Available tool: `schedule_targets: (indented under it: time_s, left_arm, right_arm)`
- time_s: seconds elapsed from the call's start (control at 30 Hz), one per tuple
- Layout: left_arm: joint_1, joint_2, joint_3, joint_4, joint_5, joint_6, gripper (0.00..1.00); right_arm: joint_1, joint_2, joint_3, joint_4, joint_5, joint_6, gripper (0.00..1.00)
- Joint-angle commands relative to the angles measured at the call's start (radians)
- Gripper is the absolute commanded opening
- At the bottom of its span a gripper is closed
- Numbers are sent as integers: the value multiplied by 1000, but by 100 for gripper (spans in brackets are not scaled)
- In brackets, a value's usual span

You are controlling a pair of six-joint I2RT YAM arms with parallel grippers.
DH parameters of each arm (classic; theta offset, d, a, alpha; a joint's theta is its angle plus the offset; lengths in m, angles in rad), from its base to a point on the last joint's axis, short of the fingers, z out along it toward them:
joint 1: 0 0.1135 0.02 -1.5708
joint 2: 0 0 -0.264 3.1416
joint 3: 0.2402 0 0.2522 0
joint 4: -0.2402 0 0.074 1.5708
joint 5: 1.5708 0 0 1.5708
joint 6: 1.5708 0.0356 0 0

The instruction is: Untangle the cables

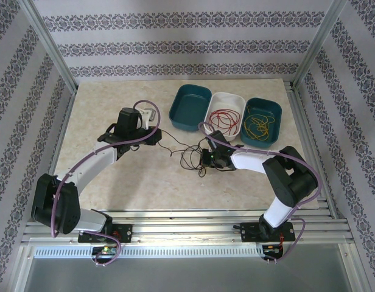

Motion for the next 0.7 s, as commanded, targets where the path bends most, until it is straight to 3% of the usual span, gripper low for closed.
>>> schedule_targets:
  time_s: [0.0,0.27,0.37,0.53,0.67]
  left_arm:
    - [33,-44,-3,-6,-72,-15,0]
    - [78,-114,-2,-46,-175,-8,0]
    - [103,-146,-3,-54,-193,-3,0]
    - [125,-173,-5,-57,-196,2,0]
    - [126,-175,-13,-41,-176,-5,1]
  right_arm:
    - [-21,-22,-23,-47,46,5,0]
    - [-30,-40,-36,-60,51,4,0]
    - [-34,-52,-44,-68,58,2,9]
    - [-38,-58,-53,-74,62,2,10]
    - [-40,-55,-50,-73,60,-1,18]
